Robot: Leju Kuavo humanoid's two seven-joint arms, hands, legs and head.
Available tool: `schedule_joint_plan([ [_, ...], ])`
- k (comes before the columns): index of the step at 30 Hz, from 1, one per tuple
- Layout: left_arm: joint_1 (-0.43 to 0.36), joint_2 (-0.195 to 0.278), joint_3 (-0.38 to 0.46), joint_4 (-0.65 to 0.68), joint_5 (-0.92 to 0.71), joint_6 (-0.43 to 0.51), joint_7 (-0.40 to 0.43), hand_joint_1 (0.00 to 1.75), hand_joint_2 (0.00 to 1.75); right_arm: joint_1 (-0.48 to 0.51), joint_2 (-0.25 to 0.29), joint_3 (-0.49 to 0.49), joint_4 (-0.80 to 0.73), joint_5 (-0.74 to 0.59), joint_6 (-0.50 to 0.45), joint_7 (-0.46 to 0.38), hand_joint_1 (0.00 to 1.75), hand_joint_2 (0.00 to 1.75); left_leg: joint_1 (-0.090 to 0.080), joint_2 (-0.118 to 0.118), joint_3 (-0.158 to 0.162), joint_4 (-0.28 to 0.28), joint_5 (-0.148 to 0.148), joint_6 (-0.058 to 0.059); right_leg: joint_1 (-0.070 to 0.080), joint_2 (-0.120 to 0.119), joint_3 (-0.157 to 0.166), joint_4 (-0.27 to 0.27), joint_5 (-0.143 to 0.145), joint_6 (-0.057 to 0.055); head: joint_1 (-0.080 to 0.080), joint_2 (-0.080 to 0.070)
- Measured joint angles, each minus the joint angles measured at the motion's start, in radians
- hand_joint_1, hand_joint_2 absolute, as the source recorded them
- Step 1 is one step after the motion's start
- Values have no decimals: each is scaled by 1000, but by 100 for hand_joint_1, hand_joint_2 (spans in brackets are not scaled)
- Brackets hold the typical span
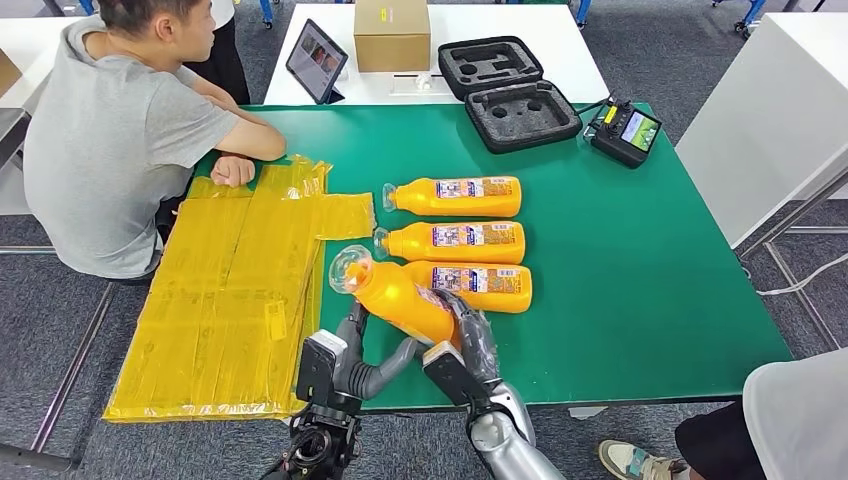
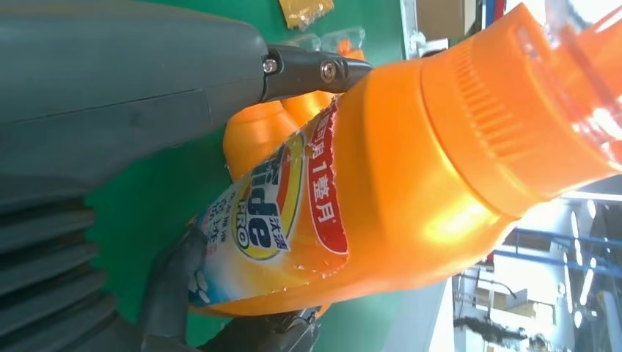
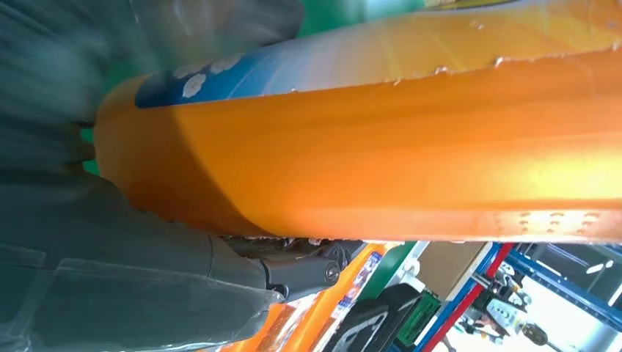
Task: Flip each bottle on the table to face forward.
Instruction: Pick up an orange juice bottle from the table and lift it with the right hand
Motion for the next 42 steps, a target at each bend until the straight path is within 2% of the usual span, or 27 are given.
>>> schedule_joint_plan([
  [9, -18, -15, 21, 26, -28, 36, 0, 0, 175, -42, 22, 44, 64, 10, 1, 0, 175, 175, 0, -1, 0, 0, 0, 0, 0, -1, 0, 0, 0, 0, 0, 0],
  [17, -37, -31, 33, 28, 23, -15, 0, 0, 175, -67, 36, 92, 115, 22, -14, 0, 175, 175, 0, -1, 0, 0, 0, 0, 0, -1, 0, 0, 0, 0, 0, 0],
  [23, -40, -39, 42, 25, 36, -2, 0, 0, 175, -79, 45, 124, 141, 23, -25, 0, 175, 175, 0, -2, 0, 0, 0, 0, 0, -1, 0, 0, 0, 0, 0, 0],
  [42, -40, -43, 48, 24, 37, 2, -1, 0, 175, -91, 49, 141, 168, 20, -29, 0, 175, 175, 0, -2, 0, 0, 0, 0, 0, -1, 0, 0, 0, 0, 0, 0],
])
